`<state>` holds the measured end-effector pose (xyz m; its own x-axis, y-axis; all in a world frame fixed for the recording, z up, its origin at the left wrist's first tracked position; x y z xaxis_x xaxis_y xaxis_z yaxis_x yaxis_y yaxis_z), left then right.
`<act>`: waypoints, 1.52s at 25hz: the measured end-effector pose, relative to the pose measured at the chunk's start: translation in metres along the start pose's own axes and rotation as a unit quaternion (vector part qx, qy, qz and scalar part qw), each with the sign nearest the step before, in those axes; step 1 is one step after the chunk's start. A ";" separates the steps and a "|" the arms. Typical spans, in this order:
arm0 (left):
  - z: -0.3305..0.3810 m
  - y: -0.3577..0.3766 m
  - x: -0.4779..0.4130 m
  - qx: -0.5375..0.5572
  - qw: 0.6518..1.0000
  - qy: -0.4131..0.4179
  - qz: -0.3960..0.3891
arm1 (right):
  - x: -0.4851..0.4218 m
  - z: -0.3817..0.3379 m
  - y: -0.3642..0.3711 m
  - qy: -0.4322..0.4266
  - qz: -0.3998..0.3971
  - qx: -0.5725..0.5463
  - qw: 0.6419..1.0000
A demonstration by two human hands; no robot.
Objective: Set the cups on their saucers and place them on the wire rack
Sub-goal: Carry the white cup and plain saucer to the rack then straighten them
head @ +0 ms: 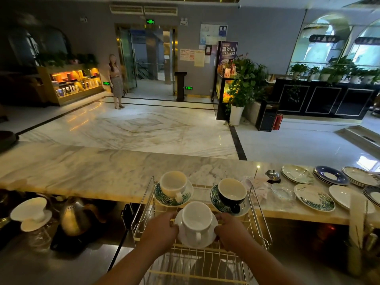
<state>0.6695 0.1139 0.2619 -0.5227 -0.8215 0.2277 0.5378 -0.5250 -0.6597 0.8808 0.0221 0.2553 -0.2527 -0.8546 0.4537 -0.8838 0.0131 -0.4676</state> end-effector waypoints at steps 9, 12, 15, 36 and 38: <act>-0.006 0.004 -0.014 -0.001 1.000 -0.007 0.008 | -0.015 0.010 0.000 0.011 -0.008 -0.030 0.999; -0.007 0.005 -0.017 0.000 1.000 -0.005 0.016 | -0.019 0.013 0.000 0.017 -0.009 -0.028 0.999; -0.005 0.006 -0.019 -0.007 1.000 -0.005 0.025 | -0.023 0.016 -0.001 0.022 0.001 -0.006 1.000; 0.000 0.025 0.015 -0.248 0.960 0.116 0.053 | 0.020 0.015 0.017 -0.145 0.063 0.366 0.917; 0.000 0.023 0.013 -0.250 0.959 0.119 0.053 | 0.019 0.016 0.018 -0.149 0.072 0.365 0.916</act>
<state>0.6753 0.0916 0.2497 -0.6504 -0.7596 0.0100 0.2426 -0.2201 -0.9448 0.8665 -0.0023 0.2439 -0.1312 -0.9763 0.1719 -0.3243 -0.1216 -0.9381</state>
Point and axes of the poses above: each hand's wrist, its own x-axis away from the middle knuckle, its own y-axis out of the palm, z = x × y, the point moved 8 cm from there along -x, towards the middle knuckle, and after that the axes turned 11 degrees about -z, right-handed, at the moved point
